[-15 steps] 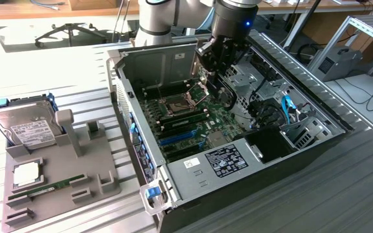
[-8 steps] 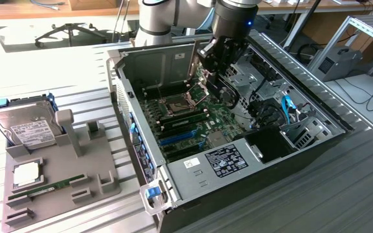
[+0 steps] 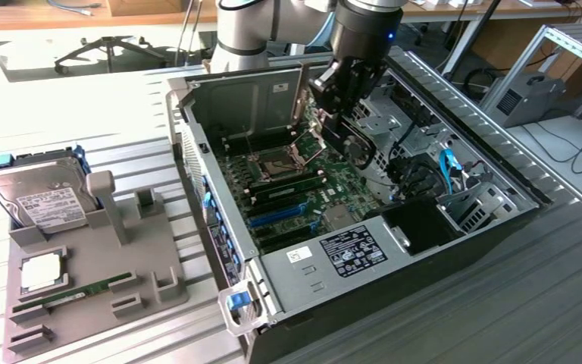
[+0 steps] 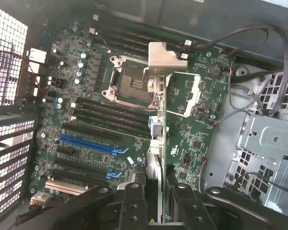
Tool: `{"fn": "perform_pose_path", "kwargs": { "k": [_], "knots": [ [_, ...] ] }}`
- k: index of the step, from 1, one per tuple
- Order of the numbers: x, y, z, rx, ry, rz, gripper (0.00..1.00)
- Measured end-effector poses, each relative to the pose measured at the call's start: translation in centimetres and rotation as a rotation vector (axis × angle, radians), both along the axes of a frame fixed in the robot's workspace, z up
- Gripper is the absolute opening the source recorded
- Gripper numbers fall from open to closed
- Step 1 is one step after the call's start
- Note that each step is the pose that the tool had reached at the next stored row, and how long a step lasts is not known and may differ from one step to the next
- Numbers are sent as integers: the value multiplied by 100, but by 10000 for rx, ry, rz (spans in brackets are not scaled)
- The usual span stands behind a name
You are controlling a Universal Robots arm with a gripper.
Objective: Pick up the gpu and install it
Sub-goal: 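Insert the gpu into the slot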
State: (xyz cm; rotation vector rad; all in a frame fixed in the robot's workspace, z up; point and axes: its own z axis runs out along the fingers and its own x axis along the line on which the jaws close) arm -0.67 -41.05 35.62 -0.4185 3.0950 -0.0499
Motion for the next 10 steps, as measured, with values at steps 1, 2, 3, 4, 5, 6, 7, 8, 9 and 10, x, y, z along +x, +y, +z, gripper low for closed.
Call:
{"fn": "perform_pose_path", "kwargs": {
  "k": [1,2,3,4,5,6,7,8,9,10],
  "knots": [
    [0,0,0,-1,0,48,26],
    [0,0,0,-1,0,95,26],
    [0,0,0,-2,0,140,26],
    [0,0,0,-3,0,181,26],
    [0,0,0,-4,0,267,26],
    [0,0,0,-5,0,310,26],
    [0,0,0,-5,0,349,26],
    [0,0,0,-6,0,384,26],
    [0,0,0,-6,0,421,26],
    [0,0,0,-6,0,458,26]
  ]
}}
